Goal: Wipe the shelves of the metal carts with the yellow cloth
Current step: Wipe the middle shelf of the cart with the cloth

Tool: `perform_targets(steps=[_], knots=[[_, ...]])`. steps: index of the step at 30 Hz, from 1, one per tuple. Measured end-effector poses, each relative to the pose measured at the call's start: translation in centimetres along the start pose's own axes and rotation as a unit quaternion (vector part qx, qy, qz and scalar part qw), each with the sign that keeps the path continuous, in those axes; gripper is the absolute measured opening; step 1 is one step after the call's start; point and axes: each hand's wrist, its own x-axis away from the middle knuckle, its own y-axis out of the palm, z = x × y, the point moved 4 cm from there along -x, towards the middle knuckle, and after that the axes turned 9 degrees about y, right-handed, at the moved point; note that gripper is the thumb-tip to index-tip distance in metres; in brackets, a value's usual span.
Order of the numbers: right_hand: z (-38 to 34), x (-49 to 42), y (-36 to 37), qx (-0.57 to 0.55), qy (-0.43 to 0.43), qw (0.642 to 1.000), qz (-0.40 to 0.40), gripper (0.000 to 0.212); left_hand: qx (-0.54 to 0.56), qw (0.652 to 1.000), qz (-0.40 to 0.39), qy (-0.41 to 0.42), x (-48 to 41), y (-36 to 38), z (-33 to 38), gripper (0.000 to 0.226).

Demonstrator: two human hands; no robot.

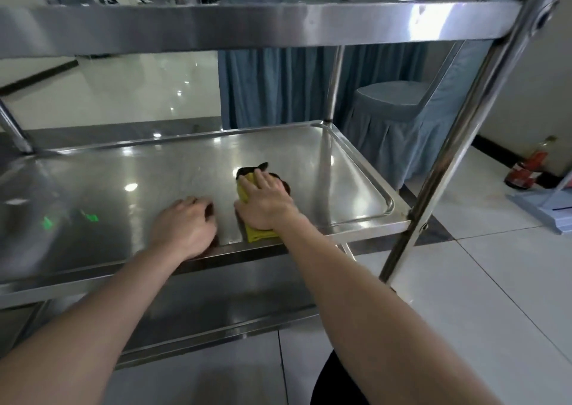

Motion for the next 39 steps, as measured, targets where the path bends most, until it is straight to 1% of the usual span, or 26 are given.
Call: perform_targets(steps=[2, 4, 5, 6, 7, 9, 10, 11, 12, 14, 16, 18, 19, 21, 22, 23, 25, 27, 29, 30, 31, 32, 34, 36, 37, 39], knots=[[-1.4, 1.0, -0.2, 0.001, -0.042, 0.999, -0.019, 0.075, 0.023, 0.999, -0.019, 0.034, 0.6, -0.2, -1.4, 0.051], [2.2, 0.7, -0.7, 0.027, -0.039, 0.999, -0.023, 0.073, 0.034, 0.998, -0.004, 0.047, 1.3, 0.0, -1.9, 0.060], [5.0, 0.7, -1.4, 0.046, -0.019, 0.999, -0.014, 0.077, 0.040, 0.998, 0.014, 0.045, 1.5, 0.3, -2.0, 0.064], [8.9, 0.5, -2.3, 0.064, 0.022, 0.998, -0.002, 0.083, 0.047, 0.998, 0.031, 0.039, 1.7, 0.7, -2.1, 0.066], [13.0, 0.9, -3.4, 0.062, 0.076, 0.995, 0.009, 0.083, 0.050, 0.997, 0.043, 0.029, 1.9, 1.0, -2.0, 0.064], [20.3, 2.4, -5.3, 0.027, 0.176, 0.983, 0.040, 0.073, 0.035, 0.998, 0.059, 0.008, 2.1, 1.0, -1.6, 0.061], [22.5, 3.3, -6.0, 0.020, 0.219, 0.974, 0.050, 0.071, 0.022, 0.998, 0.058, -0.001, 2.1, 0.8, -1.4, 0.060], [23.1, 3.9, -6.4, 0.019, 0.252, 0.966, 0.060, 0.071, 0.010, 0.999, 0.049, -0.007, 2.3, 0.5, -1.1, 0.061], [22.1, 3.6, -6.1, 0.022, 0.269, 0.960, 0.067, 0.072, 0.006, 0.999, 0.038, -0.012, 2.4, 0.3, -0.7, 0.060], [15.9, 2.2, -4.7, 0.007, 0.234, 0.971, 0.059, 0.072, 0.008, 1.000, 0.027, -0.010, 2.2, -0.1, -0.8, 0.052], [7.4, 1.1, -2.4, -0.009, 0.118, 0.992, 0.035, 0.070, 0.015, 1.000, 0.013, 0.007, 1.5, -0.9, -1.7, 0.042], [0.2, 1.0, -0.7, -0.012, -0.010, 1.000, 0.001, 0.070, 0.038, 0.999, 0.012, 0.019, 1.0, -1.7, -3.3, 0.038], [-1.7, 1.0, 0.0, -0.005, -0.057, 0.998, -0.014, 0.071, 0.033, 0.999, 0.022, 0.019, 1.1, -1.8, -4.1, 0.040], [-2.3, 0.6, 0.5, 0.019, -0.103, 0.994, -0.027, 0.074, -0.003, 0.998, 0.060, -0.004, 1.7, -1.5, -6.1, 0.054], [-1.0, -0.1, 0.1, 0.017, -0.102, 0.994, -0.023, 0.073, -0.010, 0.997, 0.071, -0.031, 2.1, -1.3, -6.9, 0.061], [1.1, -0.8, -0.6, 0.014, -0.077, 0.997, -0.017, 0.069, 0.001, 0.996, 0.074, -0.055, 2.4, -0.8, -7.5, 0.063], [6.7, -2.4, -2.6, -0.006, 0.036, 0.999, 0.022, 0.064, 0.021, 0.994, 0.068, -0.087, 2.8, -0.2, -7.3, 0.059], [11.4, -4.6, -4.3, -0.022, 0.158, 0.986, 0.055, 0.067, 0.002, 0.994, 0.071, -0.086, 2.3, 0.0, -6.7, 0.050], [12.2, -7.5, -3.9, -0.001, 0.232, 0.969, 0.086, 0.070, -0.002, 0.993, 0.083, -0.088, 1.8, 0.3, -6.5, 0.045], [10.9, -8.7, -3.4, 0.008, 0.243, 0.965, 0.095, 0.071, -0.001, 0.992, 0.089, -0.086, 1.7, 0.4, -6.4, 0.047], [8.3, -9.4, -2.9, 0.010, 0.222, 0.970, 0.099, 0.070, -0.001, 0.992, 0.096, -0.082, 1.8, 0.6, -6.3, 0.050], [4.9, -10.2, -2.2, 0.006, 0.171, 0.981, 0.096, 0.068, 0.000, 0.992, 0.100, -0.079, 1.8, 0.5, -6.2, 0.053], [-3.0, -11.1, -0.8, -0.013, 0.045, 0.997, 0.054, 0.065, 0.000, 0.992, 0.098, -0.075, 1.8, 0.5, -6.4, 0.057], [-8.9, -10.9, 0.4, -0.019, -0.041, 0.999, 0.007, 0.066, -0.004, 0.993, 0.094, -0.072, 1.9, 0.3, -6.5, 0.055], [-10.1, -10.7, 0.6, -0.016, -0.060, 0.998, -0.017, 0.066, -0.005, 0.993, 0.095, -0.071, 1.9, 0.3, -6.4, 0.050], [-7.9, -10.8, 0.3, 0.000, -0.065, 0.998, -0.025, 0.065, -0.006, 0.993, 0.096, -0.067, 2.0, 0.3, -6.3, 0.043]])
